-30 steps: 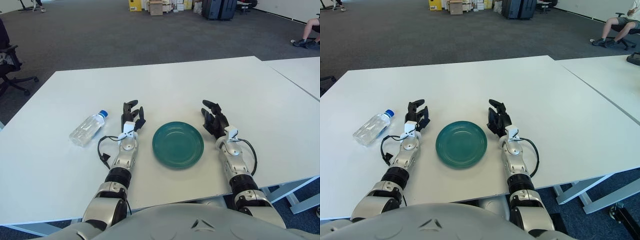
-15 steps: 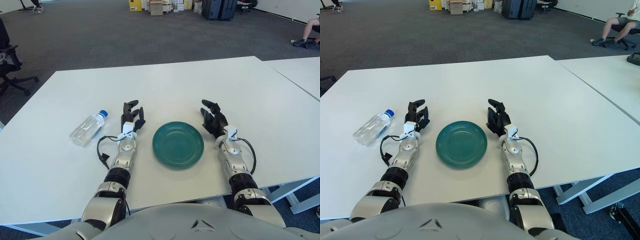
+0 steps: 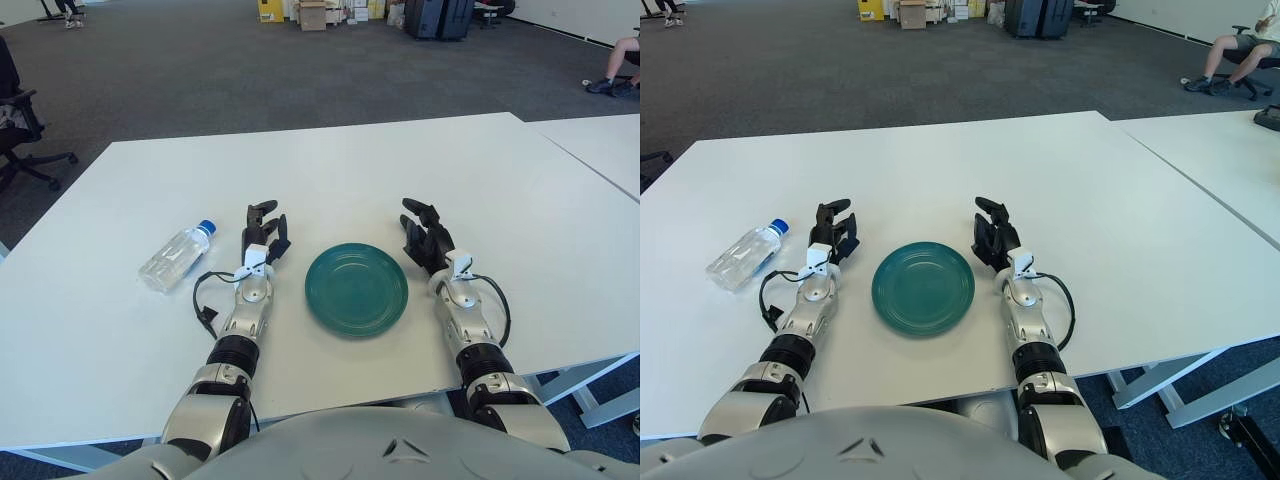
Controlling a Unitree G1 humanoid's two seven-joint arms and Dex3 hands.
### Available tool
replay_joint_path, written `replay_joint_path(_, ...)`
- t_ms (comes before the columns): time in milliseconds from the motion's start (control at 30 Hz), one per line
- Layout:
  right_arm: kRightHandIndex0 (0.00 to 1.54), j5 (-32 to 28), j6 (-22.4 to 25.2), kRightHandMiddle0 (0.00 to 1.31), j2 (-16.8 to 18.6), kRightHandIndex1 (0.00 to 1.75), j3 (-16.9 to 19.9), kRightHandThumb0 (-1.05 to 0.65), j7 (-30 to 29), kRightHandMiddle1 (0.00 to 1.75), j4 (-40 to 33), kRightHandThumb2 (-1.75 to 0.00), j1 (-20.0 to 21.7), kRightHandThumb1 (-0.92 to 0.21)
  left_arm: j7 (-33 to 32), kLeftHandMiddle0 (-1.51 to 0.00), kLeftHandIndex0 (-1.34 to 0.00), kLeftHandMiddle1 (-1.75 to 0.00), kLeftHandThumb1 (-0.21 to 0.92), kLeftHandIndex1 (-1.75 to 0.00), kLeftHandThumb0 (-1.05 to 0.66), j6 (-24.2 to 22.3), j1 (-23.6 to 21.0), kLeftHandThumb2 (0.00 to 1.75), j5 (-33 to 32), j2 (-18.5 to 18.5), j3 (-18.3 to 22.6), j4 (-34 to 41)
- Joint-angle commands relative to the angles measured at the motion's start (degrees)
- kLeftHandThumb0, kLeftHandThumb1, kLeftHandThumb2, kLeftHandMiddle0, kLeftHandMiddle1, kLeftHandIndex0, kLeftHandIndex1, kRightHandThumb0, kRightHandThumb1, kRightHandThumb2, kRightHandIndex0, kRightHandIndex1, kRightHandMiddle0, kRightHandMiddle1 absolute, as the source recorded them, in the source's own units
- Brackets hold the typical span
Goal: Put the bottle into the plate.
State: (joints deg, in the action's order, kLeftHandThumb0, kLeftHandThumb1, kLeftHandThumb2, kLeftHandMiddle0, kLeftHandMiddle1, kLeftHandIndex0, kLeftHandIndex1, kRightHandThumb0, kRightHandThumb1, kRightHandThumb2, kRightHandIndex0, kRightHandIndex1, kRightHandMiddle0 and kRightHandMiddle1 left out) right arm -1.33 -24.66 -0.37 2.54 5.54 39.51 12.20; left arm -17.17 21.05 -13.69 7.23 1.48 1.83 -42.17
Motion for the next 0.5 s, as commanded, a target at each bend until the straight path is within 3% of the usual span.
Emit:
replay_joint_path(0, 0.29, -0.2, -0.6, 0.0, 0.1, 0.0, 0.2, -0.64, 0.1, 0.77, 2.0, -0.78, 0.3, -0.92, -0.1, -0.48, -0.16, -0.55, 0.92, -1.12, -0.73, -2.1, 0.4, 0.71, 0.4, -0.6, 0.0, 3.3)
replay_joint_path(267, 0.29, -0.1, -5.1, 0.0, -0.1, 0.0, 0.1, -0.66, 1.0, 0.79, 5.1, -0.81, 1.1, -0.92, 1.4, -0.43, -0.08, -0.51, 0.92, -1.06, -0.76, -8.0, 5.0, 0.7, 2.5, -2.7, -0.7, 19.7)
replay_joint_path(367, 0.29, 0.0, -5.9, 0.0, -0.4, 0.0, 0.1, -0.66, 1.2, 0.8, 6.0, -0.82, 1.3, -0.92, 1.7, -0.37, -0.04, -0.44, 0.92, -1.02, -0.8, -9.6, 10.7, 0.7, 11.1, -8.1, -1.5, 33.5)
replay_joint_path(467, 0.29, -0.1, -6.0, 0.0, -0.3, 0.0, 0.2, -0.66, 1.1, 0.8, 6.4, -0.83, 1.4, -0.92, 2.7, -0.34, -0.01, -0.39, 0.92, -0.98, -0.81, -12.7, 14.1, 0.69, 16.6, -10.4, -1.2, 42.2)
